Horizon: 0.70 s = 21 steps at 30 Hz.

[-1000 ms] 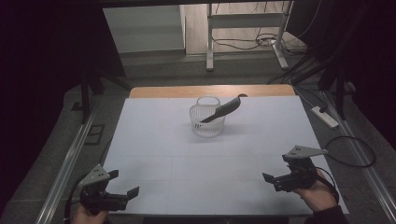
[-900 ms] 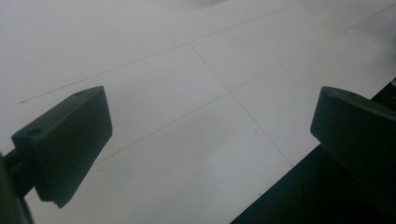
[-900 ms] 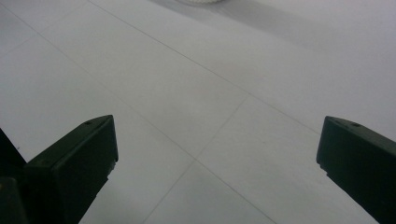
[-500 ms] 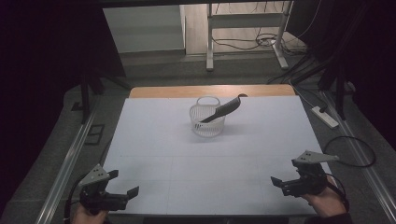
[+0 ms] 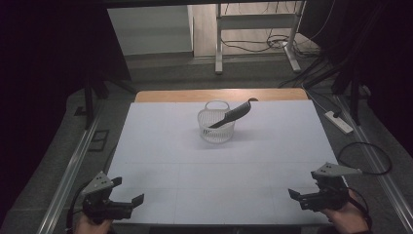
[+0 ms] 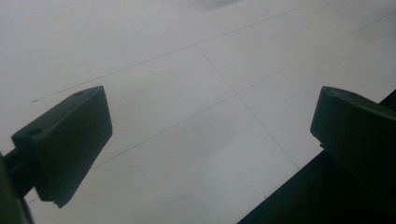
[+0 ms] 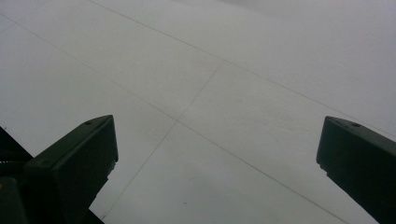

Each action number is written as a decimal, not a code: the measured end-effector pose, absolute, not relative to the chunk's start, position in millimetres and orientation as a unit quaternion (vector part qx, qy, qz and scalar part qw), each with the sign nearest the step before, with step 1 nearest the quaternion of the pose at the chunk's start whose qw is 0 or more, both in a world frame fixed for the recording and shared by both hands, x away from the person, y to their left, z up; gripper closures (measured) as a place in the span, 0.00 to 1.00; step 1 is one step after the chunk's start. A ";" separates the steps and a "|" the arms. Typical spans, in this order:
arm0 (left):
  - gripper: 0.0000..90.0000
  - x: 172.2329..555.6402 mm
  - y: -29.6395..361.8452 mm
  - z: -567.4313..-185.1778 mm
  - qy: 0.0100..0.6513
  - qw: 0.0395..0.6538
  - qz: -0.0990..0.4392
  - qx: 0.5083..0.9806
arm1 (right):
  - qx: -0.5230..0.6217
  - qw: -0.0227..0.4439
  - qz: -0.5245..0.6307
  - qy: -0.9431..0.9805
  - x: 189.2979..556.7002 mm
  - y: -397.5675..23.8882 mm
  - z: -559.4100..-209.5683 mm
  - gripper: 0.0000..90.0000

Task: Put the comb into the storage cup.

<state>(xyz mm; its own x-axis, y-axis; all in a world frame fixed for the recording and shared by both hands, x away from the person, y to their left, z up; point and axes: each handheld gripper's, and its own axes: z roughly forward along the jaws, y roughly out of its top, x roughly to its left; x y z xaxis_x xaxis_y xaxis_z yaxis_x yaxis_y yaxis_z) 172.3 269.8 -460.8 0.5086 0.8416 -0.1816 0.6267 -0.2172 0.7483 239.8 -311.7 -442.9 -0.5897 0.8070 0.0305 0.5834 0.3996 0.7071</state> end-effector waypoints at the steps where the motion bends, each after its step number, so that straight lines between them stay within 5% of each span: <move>1: 0.00 172.2 269.8 -460.7 0.478 0.404 0.134 0.769 | 0.423 0.161 0.347 0.821 239.1 -312.5 -442.9 0.00; 21: 0.00 171.9 272.1 -460.9 0.488 0.398 0.141 0.764 | 0.447 0.172 0.315 0.819 228.6 -321.6 -442.2 0.00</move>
